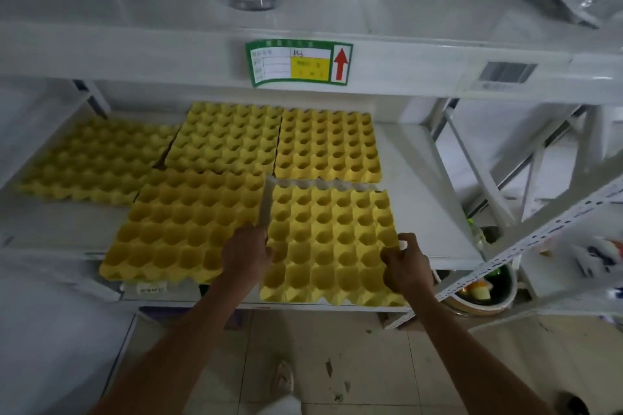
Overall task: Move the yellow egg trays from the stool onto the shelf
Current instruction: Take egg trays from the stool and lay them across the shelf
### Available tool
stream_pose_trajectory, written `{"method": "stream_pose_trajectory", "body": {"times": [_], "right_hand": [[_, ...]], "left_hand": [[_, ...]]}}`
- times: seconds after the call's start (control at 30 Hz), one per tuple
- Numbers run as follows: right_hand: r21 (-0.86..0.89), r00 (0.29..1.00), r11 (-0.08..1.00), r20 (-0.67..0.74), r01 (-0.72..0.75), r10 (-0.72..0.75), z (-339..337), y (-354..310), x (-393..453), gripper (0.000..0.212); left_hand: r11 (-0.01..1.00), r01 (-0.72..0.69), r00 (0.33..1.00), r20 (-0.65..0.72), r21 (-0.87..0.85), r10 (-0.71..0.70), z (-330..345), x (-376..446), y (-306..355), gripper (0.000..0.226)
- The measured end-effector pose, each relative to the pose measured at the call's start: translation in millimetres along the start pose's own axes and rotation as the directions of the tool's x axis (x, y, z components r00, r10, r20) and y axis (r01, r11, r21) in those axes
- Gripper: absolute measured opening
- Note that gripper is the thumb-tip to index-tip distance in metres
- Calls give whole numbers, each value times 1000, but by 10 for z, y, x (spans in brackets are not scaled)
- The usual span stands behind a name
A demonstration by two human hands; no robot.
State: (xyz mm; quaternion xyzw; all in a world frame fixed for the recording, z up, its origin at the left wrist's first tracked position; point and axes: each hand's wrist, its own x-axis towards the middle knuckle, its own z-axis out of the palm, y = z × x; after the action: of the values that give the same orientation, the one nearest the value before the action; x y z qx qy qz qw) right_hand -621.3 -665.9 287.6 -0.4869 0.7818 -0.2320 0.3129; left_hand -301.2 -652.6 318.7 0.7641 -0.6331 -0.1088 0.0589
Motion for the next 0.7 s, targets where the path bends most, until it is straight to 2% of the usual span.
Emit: {"method": "stream_pose_trajectory", "body": {"times": [0.1,0.2,0.3,0.4,0.57,0.7], "right_hand": [[-6,999,1000,-36,4,-4,85,-49,118,41],[-35,999,999,-53,10,-12,105,-89,178,47],[-91,998,995,-47,41,-45,137,-130,207,45],[-126,997,989,-15,72,-75,172,-168,249,44],[-172,992,977,6,128,-128,185,-139,290,42],[-226,986,960,28,166,-164,166,-141,337,35]], "left_hand": [[997,-68,997,35,26,67,107,204,-81,19],[997,-66,997,-31,-30,65,141,247,-127,37],[996,-18,994,-111,-89,8,156,264,-208,59],[988,31,995,-90,-153,-45,172,325,-222,56],[987,6,994,-105,-158,-23,202,382,-142,42],[984,-1,993,-120,-180,-21,270,415,-193,41]]}}
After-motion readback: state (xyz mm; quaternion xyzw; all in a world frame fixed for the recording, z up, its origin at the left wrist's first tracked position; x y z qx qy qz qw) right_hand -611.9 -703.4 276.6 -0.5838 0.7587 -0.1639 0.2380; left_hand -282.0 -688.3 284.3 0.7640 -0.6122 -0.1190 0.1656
